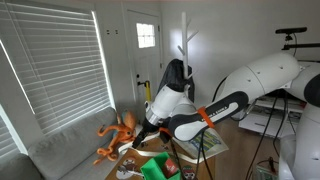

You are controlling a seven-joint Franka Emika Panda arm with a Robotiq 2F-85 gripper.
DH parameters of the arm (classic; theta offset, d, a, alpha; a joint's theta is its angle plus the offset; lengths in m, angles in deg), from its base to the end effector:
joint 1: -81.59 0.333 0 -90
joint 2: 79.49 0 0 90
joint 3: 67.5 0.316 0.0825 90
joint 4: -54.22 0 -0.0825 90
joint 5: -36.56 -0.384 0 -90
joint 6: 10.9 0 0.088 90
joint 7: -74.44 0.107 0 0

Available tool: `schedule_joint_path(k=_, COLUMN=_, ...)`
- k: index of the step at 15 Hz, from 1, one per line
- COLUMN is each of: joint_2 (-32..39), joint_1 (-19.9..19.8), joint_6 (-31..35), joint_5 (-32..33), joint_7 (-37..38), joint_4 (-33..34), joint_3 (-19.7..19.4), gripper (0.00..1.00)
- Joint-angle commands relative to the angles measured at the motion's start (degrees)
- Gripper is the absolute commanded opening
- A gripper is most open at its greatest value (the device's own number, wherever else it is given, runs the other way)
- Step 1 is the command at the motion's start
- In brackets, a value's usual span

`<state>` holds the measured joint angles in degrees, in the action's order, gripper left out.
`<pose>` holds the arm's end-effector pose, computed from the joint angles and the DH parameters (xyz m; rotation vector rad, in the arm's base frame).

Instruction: Move the silver spoon to the right.

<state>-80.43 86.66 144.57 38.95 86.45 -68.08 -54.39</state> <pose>0.5514 0.1832 0.4814 -2.8844 -0.2043 -0.8680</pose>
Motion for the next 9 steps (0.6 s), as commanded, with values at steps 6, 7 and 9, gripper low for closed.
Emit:
schedule_joint_path(k=6, joint_2=17.94, joint_1=7.11, joint_6=-6.65, joint_5=7.84, joint_7=3.63, joint_4=17.53, joint_3=-3.52, gripper=1.00)
schedule_joint_path(k=7, joint_2=19.75, joint_1=7.84, joint_6=-8.09, joint_5=7.49, joint_7=2.99, joint_4=19.26, joint_3=-3.73, gripper=1.00)
schedule_joint_path(k=9, joint_2=17.22, joint_1=7.60, joint_6=-6.24, joint_5=5.09, joint_7=1.32, joint_4=15.42, joint_3=-3.89, gripper=1.00)
